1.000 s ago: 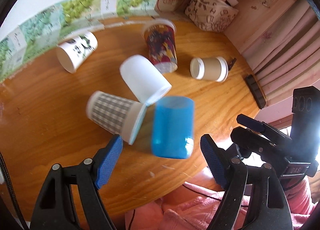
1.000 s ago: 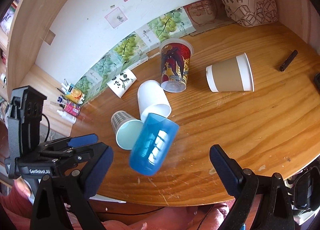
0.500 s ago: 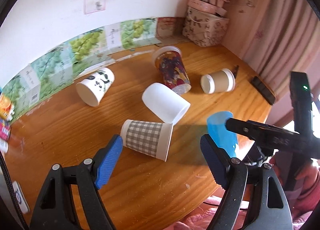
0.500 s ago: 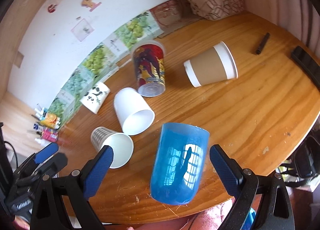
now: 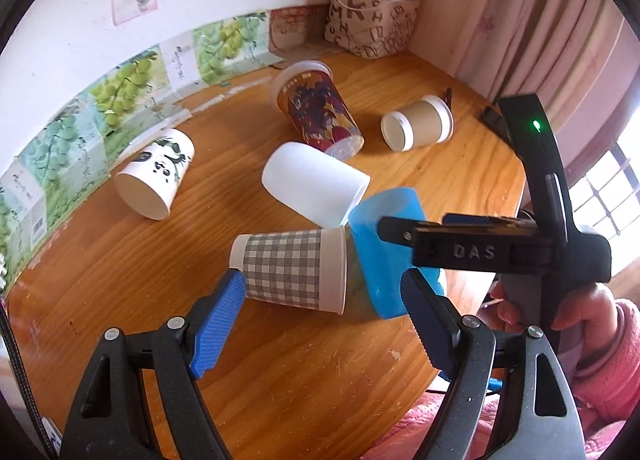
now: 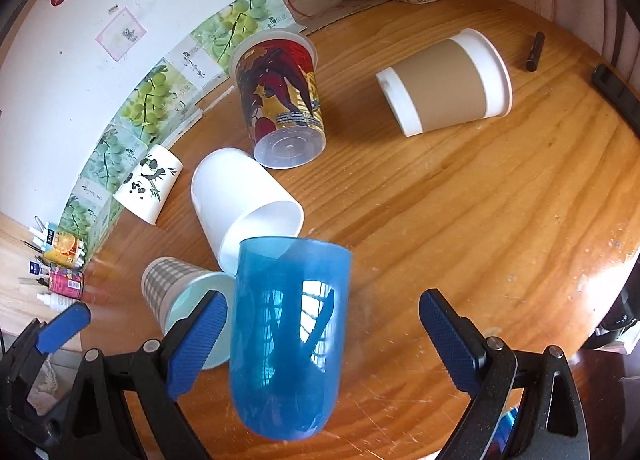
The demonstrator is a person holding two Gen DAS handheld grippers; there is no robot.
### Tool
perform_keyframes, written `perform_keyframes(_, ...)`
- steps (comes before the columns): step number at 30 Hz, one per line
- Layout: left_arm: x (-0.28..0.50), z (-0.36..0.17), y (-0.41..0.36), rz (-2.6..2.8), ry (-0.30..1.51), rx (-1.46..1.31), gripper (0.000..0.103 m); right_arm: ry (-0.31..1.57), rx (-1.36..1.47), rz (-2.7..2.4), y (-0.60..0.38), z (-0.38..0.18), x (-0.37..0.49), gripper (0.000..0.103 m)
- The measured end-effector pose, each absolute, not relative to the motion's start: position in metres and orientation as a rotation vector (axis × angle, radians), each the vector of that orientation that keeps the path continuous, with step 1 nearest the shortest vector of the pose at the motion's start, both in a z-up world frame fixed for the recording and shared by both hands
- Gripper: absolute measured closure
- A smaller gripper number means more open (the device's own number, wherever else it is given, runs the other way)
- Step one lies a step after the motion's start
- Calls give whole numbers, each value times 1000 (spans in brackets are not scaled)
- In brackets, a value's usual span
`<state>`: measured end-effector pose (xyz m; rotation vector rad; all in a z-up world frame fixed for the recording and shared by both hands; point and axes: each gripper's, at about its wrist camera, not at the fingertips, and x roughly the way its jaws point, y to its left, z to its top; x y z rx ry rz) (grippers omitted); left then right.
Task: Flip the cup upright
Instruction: 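Close the right gripper on the blue cup while the left gripper releases it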
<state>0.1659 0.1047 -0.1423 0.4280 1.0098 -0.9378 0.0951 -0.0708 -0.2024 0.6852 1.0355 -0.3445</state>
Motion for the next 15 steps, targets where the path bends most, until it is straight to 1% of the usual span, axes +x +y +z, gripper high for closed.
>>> perform_keyframes(6,168,-149,98,-1016,1027,457,20,1049,687,-361,-69,-209,110,7)
perform_keyframes(12,170,-153,91,-1053,1054,454,20,1109,738,-387,-76,-220,109,14)
perform_keyframes(15,172,-153,88,-1053,1057,446,20,1138,729,-399,-77,-225,111,21)
